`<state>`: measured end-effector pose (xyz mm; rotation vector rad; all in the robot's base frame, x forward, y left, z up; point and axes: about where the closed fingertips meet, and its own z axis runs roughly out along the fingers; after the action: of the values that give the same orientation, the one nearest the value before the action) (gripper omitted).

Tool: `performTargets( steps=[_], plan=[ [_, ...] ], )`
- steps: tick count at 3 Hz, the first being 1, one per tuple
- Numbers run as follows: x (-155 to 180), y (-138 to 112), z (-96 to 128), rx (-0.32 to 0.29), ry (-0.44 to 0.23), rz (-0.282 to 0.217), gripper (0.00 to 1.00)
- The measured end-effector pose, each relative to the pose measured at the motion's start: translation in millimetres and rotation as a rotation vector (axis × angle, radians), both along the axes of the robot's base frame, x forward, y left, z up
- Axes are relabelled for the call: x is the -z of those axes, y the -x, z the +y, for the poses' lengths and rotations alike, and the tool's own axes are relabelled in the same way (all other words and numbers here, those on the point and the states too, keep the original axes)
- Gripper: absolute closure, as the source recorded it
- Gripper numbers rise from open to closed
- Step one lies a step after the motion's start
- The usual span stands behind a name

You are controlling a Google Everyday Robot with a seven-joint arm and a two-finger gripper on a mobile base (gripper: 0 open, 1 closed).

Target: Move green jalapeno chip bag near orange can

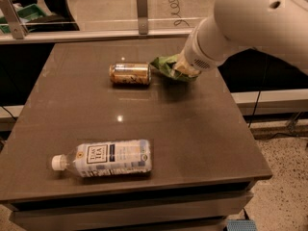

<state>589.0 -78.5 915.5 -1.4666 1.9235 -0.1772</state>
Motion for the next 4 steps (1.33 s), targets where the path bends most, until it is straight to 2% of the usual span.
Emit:
performTargets(
  steps=[1, 2, 3, 4],
  plan=[
    [16, 6, 30, -0.042, -0.034, 0.023, 1.0],
    [30, 15, 46, -0.06, -0.054, 0.051, 1.0],
    [41, 25, 50, -0.057, -0.061, 0.084, 0.83],
    [47, 31, 52, -0.052, -0.064, 0.101, 0.6]
  ],
)
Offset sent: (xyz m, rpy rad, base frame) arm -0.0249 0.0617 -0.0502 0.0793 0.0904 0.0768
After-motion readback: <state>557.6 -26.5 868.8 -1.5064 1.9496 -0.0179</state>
